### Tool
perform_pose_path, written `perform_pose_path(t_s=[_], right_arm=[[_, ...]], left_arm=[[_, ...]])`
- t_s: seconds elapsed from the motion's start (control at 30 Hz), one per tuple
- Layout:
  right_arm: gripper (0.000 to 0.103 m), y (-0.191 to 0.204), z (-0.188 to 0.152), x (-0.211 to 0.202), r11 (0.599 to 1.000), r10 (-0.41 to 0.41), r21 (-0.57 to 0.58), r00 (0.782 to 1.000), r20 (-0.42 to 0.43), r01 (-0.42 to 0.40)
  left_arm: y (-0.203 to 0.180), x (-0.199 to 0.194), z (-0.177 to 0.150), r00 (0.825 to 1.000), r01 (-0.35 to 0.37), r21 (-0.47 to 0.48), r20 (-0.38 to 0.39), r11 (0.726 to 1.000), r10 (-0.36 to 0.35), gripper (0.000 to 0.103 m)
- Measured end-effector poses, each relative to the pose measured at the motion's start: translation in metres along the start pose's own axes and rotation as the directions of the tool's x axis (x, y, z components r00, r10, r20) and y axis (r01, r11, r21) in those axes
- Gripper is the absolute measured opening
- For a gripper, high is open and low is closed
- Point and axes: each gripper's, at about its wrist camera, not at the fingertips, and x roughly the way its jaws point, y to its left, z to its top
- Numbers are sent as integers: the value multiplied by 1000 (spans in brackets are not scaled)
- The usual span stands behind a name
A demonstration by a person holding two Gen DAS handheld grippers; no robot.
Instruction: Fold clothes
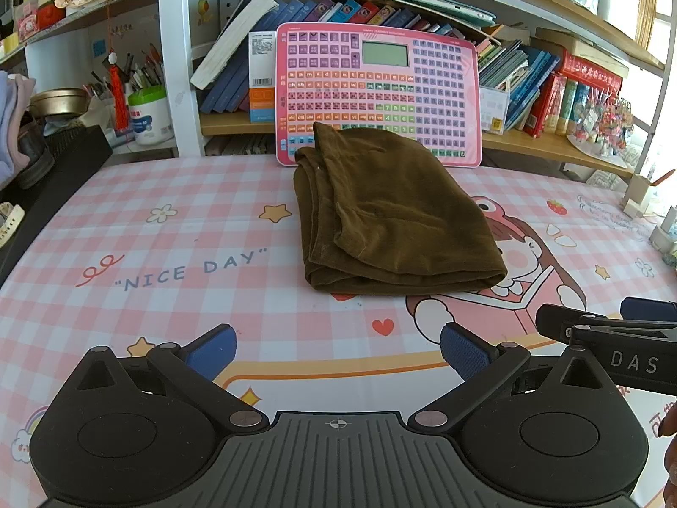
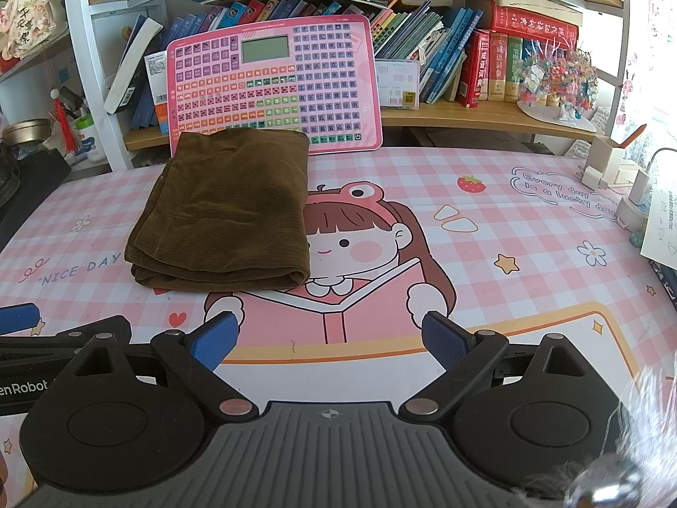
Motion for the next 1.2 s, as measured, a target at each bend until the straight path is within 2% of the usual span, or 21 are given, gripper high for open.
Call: perform_pose_path(t_s=[1.2], right_arm=[[94,1,-5,-3,1000,-8,2,1000,-24,8]], left_arm=[[0,-3,-4,1000,-3,5,-24,1000,3,103]])
